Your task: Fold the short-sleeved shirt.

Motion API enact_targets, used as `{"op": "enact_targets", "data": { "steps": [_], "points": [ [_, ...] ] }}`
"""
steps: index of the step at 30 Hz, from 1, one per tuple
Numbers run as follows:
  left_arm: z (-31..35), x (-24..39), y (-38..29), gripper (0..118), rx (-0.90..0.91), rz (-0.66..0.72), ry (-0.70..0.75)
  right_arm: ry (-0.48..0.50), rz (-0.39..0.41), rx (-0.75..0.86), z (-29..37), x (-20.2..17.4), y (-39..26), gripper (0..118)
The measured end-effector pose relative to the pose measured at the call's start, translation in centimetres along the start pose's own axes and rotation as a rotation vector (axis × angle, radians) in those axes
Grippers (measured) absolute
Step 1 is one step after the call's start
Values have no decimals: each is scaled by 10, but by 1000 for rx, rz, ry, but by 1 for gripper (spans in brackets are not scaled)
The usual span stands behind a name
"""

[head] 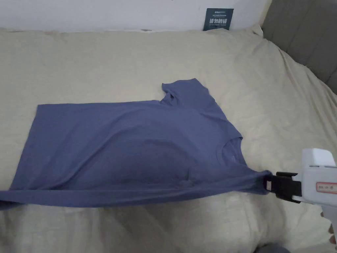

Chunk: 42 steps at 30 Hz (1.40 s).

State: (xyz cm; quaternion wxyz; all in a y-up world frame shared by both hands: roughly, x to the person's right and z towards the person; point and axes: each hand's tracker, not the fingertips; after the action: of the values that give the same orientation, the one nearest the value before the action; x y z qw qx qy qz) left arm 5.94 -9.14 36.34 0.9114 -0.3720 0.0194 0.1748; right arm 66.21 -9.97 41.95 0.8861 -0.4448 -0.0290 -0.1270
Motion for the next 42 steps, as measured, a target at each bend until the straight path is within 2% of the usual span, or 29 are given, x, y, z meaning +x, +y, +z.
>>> {"op": "enact_targets", "data": {
  "steps": [8,17,18,19,20,21,22,23,24,27,29,34,37,40,42],
  "points": [
    [-83,35,72,3,8,-60,50,-88,10,10,-65,-18,91,6],
    [-189,56,101,5,-79,-121,137,-171,-33,-122,-166,-24,146,7],
    [-196,59,100,16,-86,-118,153,-174,-34,-123,-173,-25,147,7],
    [-201,61,99,33,-88,-111,177,-178,-35,-123,-178,-27,147,11],
    [-205,62,97,59,-85,-104,196,-188,-32,-122,-182,-26,147,21],
    [-208,62,96,95,-79,-94,194,-202,-29,-116,-184,-28,147,50],
    [-208,61,95,116,-75,-82,189,-218,-13,-116,-185,-29,146,77],
    [-205,62,94,118,-64,-67,185,-228,6,-119,-184,-31,144,98],
    [-196,66,93,115,-20,-62,160,-238,27,-110,-178,-30,142,111],
    [-172,74,94,115,-2,-135,150,-277,117,-5,-149,-43,137,112],
    [-142,81,88,115,108,-189,121,-265,158,96,-118,-49,128,112],
    [-61,97,60,118,426,-304,160,-165,207,409,-36,-74,91,118],
    [-22,109,33,118,579,-417,203,-156,233,561,4,-91,62,118],
    [3,113,7,118,655,-478,176,-154,282,662,32,-107,32,118],
    [13,113,-6,118,652,-469,171,-137,272,681,42,-114,17,118]
  ]
}}
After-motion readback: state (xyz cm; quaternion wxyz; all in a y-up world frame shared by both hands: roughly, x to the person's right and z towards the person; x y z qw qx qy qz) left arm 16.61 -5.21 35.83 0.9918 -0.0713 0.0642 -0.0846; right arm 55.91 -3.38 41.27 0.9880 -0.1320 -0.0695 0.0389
